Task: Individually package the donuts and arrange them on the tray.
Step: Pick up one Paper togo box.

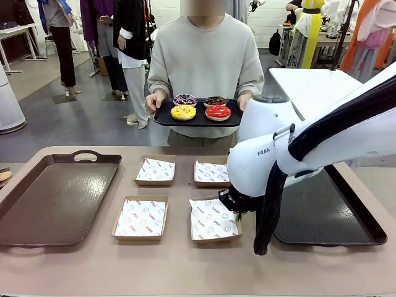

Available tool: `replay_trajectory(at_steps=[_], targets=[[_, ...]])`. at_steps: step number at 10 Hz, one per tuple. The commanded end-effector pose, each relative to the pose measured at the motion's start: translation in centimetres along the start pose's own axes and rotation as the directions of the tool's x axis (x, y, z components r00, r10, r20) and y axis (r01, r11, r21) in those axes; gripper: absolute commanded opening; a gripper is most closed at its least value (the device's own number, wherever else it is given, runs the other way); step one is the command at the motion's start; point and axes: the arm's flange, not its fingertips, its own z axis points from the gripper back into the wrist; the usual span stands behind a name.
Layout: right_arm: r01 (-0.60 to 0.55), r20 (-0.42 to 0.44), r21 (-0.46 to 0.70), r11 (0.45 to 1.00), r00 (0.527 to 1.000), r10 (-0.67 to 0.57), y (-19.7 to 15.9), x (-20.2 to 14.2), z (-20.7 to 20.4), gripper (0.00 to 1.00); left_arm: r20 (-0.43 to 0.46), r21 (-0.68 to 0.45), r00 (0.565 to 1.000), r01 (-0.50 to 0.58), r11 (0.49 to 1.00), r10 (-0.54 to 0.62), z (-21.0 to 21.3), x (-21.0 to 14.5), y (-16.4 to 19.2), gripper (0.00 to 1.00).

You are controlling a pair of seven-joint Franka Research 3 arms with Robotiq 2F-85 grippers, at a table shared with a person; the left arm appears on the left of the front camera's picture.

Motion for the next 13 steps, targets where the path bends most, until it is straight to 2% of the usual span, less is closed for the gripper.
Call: replay_trajectory(at_steps=[1,4,6,7,11,13], targets=[[-0.057,-0.023,0.031,0.998,0.998,0.058,0.1,-0.6,5.7,0.00,0.008,-0.011,1.000,0.003,1.000,-0.003,0.1,0.0,-0.1,1.00],[-0.103,-0.031,0.031,0.994,0.994,0.104,0.1,0.4,13.7,0.00,0.008,-0.011,1.000,0.003,1.000,-0.003,0.1,0.0,-0.1,1.00],[-0.107,-0.059,-0.051,0.993,0.993,0.104,0.4,4.2,17.7,0.00,0.008,-0.011,1.000,0.003,1.000,-0.003,0.1,0.0,-0.1,1.00],[-0.099,-0.069,-0.046,0.994,0.993,0.095,0.6,6.6,19.1,0.00,0.008,-0.011,1.000,0.003,1.000,-0.003,0.1,0.0,-0.1,1.00],[-0.003,-0.022,-0.089,0.996,1.000,0.001,1.8,15.7,20.4,0.00,0.008,-0.011,1.000,0.003,1.000,-0.003,0.1,0.0,-0.1,1.00],[0.037,-0.023,-0.108,0.993,0.999,-0.040,1.6,18.6,20.0,0.00,0.008,-0.011,1.000,0.003,1.000,-0.003,0.1,0.0,-0.1,1.00]])
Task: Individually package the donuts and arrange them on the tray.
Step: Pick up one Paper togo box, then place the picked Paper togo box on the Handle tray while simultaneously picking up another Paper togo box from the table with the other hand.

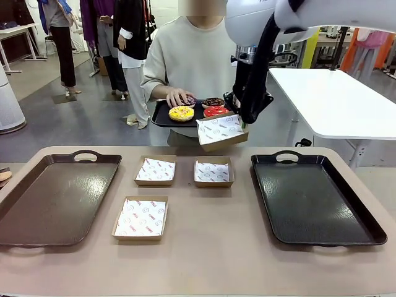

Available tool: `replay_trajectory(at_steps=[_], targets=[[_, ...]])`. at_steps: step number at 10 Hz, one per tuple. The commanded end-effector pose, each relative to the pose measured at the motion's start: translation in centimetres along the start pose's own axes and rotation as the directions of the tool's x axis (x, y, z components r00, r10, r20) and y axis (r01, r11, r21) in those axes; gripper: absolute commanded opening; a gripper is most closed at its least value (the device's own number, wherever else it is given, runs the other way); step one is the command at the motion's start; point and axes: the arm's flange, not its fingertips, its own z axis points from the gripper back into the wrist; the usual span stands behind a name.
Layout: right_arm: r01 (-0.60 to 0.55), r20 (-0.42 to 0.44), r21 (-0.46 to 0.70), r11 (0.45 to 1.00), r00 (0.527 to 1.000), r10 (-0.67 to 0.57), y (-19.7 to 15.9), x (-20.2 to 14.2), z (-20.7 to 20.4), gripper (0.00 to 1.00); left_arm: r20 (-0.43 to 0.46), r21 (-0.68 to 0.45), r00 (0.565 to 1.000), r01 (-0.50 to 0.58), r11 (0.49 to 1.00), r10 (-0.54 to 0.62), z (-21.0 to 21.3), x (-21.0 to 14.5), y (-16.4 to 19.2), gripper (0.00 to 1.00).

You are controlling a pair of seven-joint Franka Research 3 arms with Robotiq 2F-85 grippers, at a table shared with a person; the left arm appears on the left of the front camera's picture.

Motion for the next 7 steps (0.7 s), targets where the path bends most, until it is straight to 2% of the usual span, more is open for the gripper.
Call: replay_trajectory(at_steps=[1,2,7], targets=[[0.020,-0.015,-0.019,1.000,1.000,-0.020,0.5,1.7,0.4,0.00,0.008,-0.011,1.000,0.003,1.000,-0.003,0.1,0.0,-0.1,1.00],[0.000,0.000,0.000,1.000,1.000,0.000,0.0,0.0,0.0,0.00,0.008,-0.011,1.000,0.003,1.000,-0.003,0.1,0.0,-0.1,1.00],[0.000,0.000,0.000,1.000,1.000,0.000,0.0,0.0,0.0,0.00,0.008,-0.011,1.000,0.003,1.000,-0.003,0.1,0.0,-0.1,1.00]])
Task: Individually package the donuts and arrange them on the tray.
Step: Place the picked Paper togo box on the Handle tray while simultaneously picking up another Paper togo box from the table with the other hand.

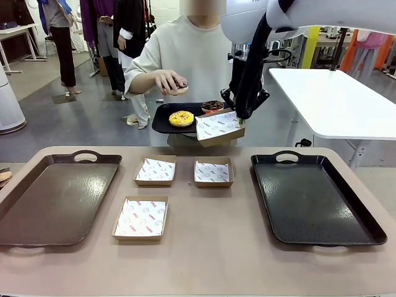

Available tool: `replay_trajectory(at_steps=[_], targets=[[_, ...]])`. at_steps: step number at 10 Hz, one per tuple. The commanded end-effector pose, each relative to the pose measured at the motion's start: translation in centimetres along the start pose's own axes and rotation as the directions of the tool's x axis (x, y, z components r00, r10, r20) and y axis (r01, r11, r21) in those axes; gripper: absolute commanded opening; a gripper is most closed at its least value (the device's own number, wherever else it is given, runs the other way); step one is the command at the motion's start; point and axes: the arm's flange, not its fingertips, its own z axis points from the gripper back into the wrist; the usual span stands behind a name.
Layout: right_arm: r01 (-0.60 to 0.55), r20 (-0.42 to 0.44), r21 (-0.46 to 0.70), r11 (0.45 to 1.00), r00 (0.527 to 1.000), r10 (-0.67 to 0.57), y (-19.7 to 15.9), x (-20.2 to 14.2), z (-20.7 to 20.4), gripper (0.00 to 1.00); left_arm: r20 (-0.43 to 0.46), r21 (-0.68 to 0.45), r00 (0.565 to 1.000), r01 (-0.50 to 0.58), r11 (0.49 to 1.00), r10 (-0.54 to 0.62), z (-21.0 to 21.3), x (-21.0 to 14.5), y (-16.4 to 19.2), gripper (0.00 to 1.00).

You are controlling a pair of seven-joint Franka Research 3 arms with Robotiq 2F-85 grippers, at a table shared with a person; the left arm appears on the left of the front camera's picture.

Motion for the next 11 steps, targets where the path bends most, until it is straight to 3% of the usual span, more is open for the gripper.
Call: replay_trajectory(at_steps=[1,11], targets=[[0.001,-0.002,0.003,1.000,1.000,-0.001,-0.54,-0.60,-0.29,0.00,0.008,-0.011,1.000,0.003,1.000,-0.003,0.11,-0.01,-0.13,1.00],[0.001,-0.002,0.003,1.000,1.000,-0.001,-0.54,-0.60,-0.29,0.00,0.008,-0.011,1.000,0.003,1.000,-0.003,0.11,-0.01,-0.13,1.00]])
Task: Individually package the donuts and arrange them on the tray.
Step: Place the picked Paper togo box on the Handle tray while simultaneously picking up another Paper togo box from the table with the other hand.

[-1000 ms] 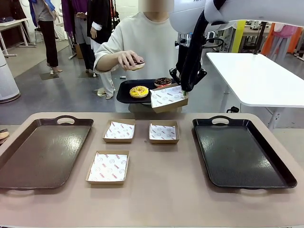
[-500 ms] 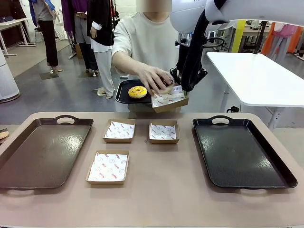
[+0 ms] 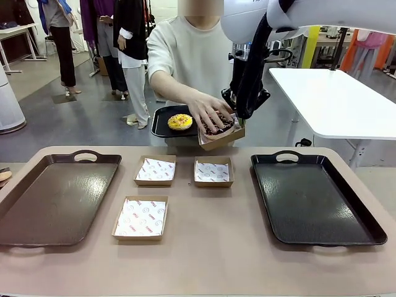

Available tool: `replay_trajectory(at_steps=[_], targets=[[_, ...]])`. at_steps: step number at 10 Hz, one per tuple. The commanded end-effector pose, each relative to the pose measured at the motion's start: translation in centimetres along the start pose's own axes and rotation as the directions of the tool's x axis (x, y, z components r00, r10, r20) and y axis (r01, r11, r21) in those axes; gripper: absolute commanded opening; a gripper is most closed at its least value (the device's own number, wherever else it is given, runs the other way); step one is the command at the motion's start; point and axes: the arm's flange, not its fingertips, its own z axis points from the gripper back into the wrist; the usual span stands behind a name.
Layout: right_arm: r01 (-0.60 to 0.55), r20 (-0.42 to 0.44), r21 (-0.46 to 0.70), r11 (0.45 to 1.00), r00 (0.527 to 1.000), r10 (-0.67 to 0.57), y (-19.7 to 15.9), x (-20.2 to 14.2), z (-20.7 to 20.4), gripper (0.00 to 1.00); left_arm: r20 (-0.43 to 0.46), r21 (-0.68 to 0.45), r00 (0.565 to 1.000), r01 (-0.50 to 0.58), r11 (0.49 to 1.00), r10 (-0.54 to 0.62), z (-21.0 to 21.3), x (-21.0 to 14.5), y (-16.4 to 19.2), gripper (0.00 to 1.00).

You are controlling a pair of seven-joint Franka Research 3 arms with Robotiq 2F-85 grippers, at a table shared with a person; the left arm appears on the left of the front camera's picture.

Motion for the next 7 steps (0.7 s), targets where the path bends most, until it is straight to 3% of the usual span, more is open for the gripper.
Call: replay_trajectory(at_steps=[1,7], targets=[[-0.002,-0.001,0.005,1.000,1.000,0.002,-0.41,-0.65,-0.22,0.00,0.008,-0.011,1.000,0.003,1.000,-0.003,0.11,-0.01,-0.13,1.00],[0.000,0.000,0.000,1.000,1.000,0.000,0.00,0.00,0.00,0.01,0.000,0.000,1.000,0.000,1.000,0.000,0.00,0.00,0.00,1.00]])
